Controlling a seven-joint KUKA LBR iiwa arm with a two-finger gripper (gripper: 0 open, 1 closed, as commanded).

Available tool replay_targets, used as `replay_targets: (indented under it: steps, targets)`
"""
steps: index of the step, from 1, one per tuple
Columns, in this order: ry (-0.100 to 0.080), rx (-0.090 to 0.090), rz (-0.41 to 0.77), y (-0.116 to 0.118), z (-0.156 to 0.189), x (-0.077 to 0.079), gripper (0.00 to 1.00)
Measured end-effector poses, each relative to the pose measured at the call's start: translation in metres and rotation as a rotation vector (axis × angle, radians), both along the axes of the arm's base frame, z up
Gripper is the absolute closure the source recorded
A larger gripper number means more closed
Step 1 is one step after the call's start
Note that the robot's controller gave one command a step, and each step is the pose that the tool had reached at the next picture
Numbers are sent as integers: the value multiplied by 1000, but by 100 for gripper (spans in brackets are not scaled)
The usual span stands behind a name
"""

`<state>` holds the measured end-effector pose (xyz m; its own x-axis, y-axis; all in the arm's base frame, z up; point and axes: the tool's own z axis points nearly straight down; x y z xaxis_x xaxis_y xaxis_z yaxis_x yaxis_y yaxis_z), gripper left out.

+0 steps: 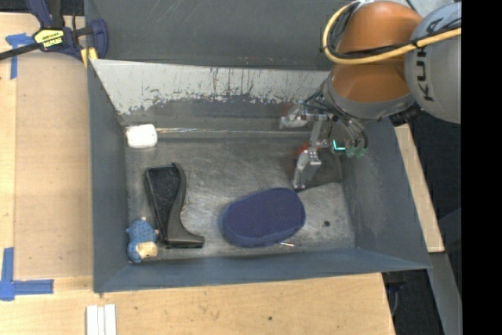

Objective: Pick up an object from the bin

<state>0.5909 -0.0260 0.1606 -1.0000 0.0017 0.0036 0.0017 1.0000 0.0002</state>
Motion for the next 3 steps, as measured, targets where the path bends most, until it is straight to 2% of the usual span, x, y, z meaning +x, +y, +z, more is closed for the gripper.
replay_targets:
  steps: [1,2,3]
  targets:
    - [-18,0,249,-4,-86,-36,0]
    - [-6,-1,251,-5,-81,-36,100]
    - [-15,-2,511,6,54,-36,100]
